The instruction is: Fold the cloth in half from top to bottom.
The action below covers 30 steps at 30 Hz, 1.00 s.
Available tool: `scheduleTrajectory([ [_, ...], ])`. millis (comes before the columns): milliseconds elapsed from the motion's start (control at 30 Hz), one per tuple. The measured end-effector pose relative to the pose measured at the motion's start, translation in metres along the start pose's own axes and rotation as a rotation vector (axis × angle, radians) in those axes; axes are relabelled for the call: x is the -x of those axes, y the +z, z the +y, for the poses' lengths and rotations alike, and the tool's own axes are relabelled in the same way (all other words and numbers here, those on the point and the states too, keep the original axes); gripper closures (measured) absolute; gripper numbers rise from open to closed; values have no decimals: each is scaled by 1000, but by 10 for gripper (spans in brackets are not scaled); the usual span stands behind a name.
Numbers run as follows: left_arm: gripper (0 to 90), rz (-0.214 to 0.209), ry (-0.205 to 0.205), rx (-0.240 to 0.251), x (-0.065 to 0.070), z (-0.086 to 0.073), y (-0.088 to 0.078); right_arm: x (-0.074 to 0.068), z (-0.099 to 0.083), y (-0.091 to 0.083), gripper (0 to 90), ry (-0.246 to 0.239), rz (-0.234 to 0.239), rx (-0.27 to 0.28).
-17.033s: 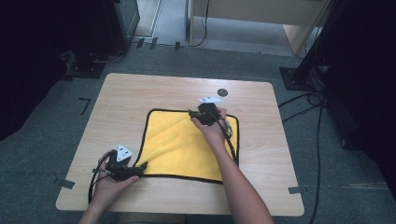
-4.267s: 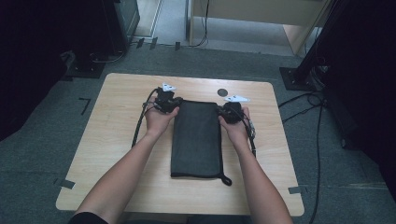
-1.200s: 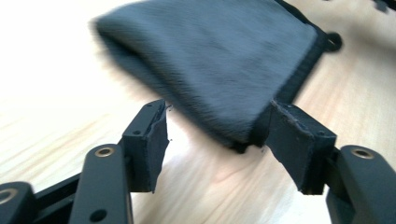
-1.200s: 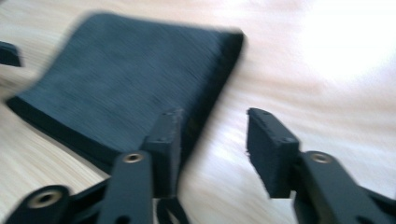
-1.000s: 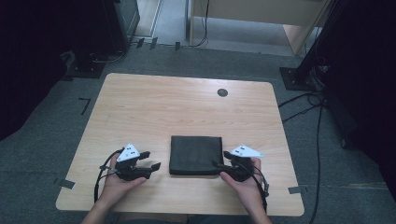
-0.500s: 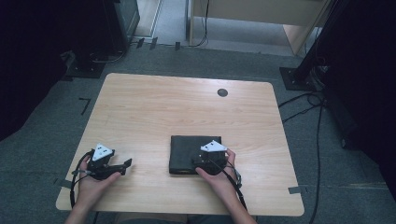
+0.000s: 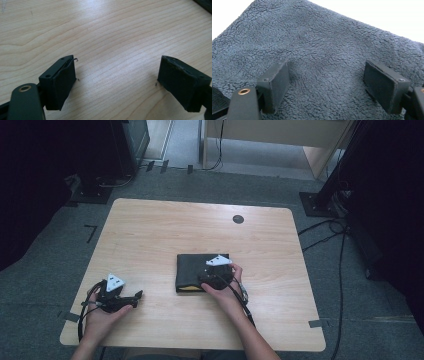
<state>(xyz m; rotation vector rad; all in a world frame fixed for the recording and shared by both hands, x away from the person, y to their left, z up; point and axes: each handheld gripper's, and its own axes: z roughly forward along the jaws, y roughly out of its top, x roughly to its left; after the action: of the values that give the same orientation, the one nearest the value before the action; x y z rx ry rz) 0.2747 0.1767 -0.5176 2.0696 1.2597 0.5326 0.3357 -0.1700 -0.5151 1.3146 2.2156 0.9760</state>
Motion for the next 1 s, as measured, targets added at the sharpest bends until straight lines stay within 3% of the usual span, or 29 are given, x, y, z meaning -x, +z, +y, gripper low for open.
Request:
scheduleTrajectory([
  [467, 140, 0, -4, 2, 0, 0, 1, 14, 50, 54, 202, 48, -52, 14],
  [767, 140, -1, -4, 2, 0, 0, 1, 20, 58, 63, 203, 48, -55, 18],
  [1000, 140, -1, -3, 3, 0, 1, 1, 22, 53, 51, 230, 33, -20, 13],
])
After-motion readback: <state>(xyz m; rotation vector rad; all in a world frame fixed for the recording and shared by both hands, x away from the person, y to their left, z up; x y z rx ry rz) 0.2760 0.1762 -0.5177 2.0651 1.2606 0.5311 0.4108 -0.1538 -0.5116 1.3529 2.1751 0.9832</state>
